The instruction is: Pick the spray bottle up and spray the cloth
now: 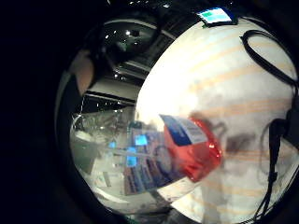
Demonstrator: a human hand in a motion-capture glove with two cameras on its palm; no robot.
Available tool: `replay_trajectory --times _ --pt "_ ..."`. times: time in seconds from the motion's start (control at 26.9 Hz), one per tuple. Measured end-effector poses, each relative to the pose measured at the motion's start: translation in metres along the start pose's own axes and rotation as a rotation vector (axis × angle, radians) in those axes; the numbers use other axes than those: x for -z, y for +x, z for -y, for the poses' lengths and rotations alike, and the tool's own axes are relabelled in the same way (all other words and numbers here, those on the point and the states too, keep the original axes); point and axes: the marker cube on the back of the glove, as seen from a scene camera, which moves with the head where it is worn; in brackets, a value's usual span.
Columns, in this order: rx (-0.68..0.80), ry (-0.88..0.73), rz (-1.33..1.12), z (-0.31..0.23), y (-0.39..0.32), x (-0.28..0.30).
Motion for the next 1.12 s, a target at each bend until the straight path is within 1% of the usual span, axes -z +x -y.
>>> replay_trajectory --times 0.33,0.45,0.56,0.71,0.86,0.97,1.12 --pt "0.039 -0.035 -0.089 0.018 -0.009 -0.013" --pt "0.053 -0.088 -0.151 0.023 -0.016 -0.019" --pt "0.089 -0.219 -0.271 0.023 -0.033 -0.031" --pt "0.151 -0.454 -0.507 0.013 -0.072 -0.057" --pt "0.189 -0.648 -0.745 0.000 -0.106 -0.086" --pt "0.191 -0.752 -0.901 -0.009 -0.125 -0.106" --pt "0.183 -0.824 -1.078 -0.019 -0.135 -0.132"
